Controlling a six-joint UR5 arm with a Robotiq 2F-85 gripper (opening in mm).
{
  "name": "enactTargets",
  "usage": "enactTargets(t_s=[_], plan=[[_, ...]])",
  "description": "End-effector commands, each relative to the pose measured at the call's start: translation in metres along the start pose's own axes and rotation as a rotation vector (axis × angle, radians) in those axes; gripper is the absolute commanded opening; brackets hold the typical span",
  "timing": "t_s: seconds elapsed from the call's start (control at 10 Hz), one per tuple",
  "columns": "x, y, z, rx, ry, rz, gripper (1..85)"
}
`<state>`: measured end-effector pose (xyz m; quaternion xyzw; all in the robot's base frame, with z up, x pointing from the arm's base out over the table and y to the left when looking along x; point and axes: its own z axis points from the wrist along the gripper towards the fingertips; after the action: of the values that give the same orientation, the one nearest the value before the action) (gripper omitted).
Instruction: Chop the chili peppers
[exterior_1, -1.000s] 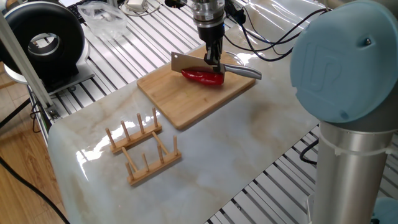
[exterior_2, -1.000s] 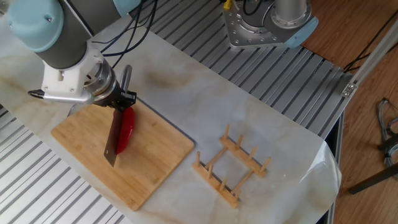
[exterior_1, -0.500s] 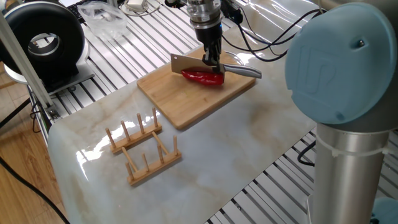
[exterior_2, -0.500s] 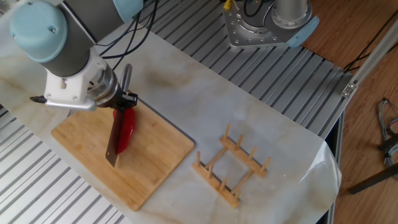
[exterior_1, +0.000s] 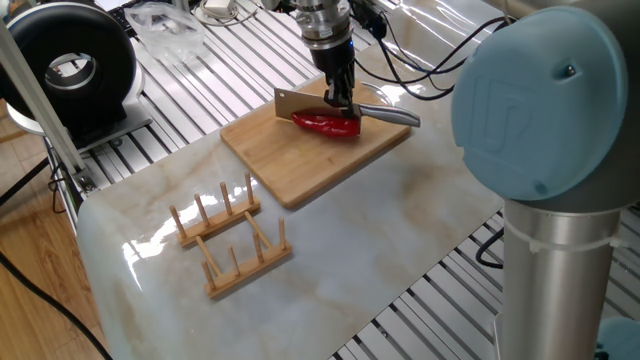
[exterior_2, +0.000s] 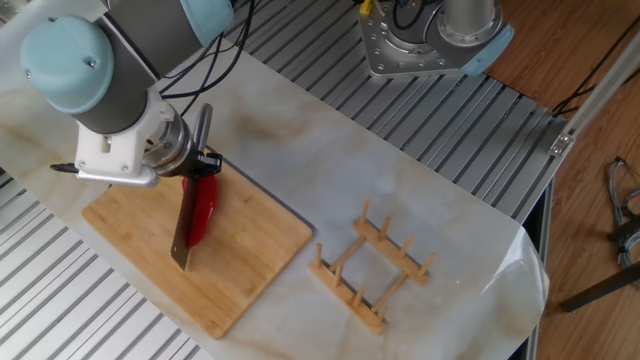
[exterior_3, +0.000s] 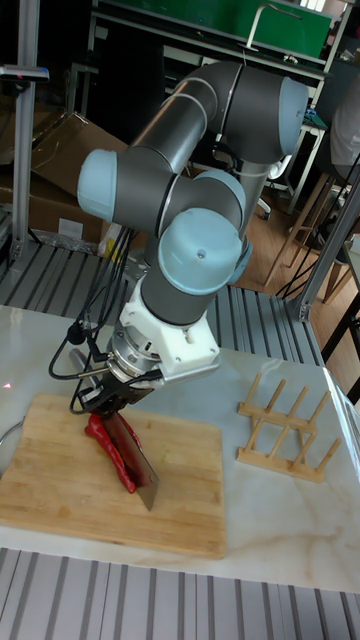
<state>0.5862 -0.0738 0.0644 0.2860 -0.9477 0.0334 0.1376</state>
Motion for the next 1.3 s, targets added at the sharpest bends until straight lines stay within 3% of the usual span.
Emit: enactTargets(t_s=[0.0,0.4,0.8,1.2], plan=[[-0.001,-0.002,-0.003,0.004,-0.006,-0.01,1.3],[0.011,-0.011,0.004,0.027,0.007,-0.028,1.3],[0.004,-0.008,-0.009,0.054,0.047,-0.016,1.3],[-0.001,-0.007,0.0,0.026,-0.001,-0.045,1.3]])
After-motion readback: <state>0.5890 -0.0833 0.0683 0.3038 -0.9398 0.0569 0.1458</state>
